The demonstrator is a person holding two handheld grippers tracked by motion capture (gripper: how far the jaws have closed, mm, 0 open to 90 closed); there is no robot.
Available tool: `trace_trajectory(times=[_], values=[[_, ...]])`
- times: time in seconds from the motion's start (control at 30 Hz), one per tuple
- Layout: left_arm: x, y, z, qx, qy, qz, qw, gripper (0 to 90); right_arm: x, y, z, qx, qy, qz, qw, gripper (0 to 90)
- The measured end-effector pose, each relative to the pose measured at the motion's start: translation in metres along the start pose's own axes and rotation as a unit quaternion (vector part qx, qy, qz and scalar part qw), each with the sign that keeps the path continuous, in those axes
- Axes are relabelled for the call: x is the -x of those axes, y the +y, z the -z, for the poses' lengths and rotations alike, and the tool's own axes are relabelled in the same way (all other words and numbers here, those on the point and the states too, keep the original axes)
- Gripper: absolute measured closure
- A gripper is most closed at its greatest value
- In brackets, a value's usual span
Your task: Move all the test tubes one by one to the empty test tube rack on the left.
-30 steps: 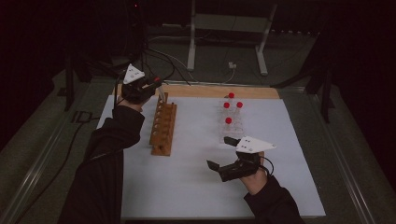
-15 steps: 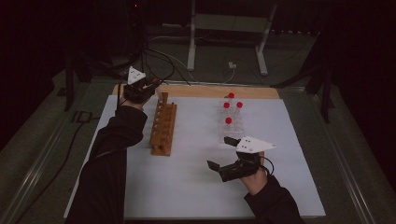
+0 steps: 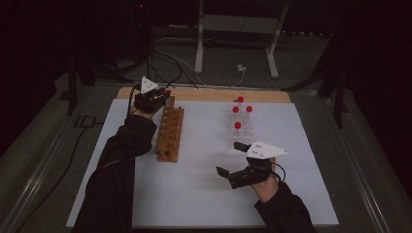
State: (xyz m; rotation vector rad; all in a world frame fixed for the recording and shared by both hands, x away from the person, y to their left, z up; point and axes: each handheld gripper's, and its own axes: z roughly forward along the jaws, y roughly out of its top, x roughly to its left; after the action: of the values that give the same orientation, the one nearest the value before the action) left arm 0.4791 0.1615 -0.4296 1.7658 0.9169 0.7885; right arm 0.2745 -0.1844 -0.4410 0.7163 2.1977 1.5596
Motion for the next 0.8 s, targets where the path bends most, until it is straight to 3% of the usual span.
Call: trace_trajectory(times=[0.3, 0.8], values=[[0.002, -0.012, -0.008, -0.021, -0.001, -0.004, 0.9998, 72.1, 0.000, 0.000, 0.000, -0.001, 0.000, -0.001, 1.0000, 0.0], [0.002, -0.012, -0.010, -0.034, -0.002, -0.003, 0.9994, 71.6, 0.001, 0.000, 0.001, 0.001, 0.000, -0.005, 1.0000, 0.0]])
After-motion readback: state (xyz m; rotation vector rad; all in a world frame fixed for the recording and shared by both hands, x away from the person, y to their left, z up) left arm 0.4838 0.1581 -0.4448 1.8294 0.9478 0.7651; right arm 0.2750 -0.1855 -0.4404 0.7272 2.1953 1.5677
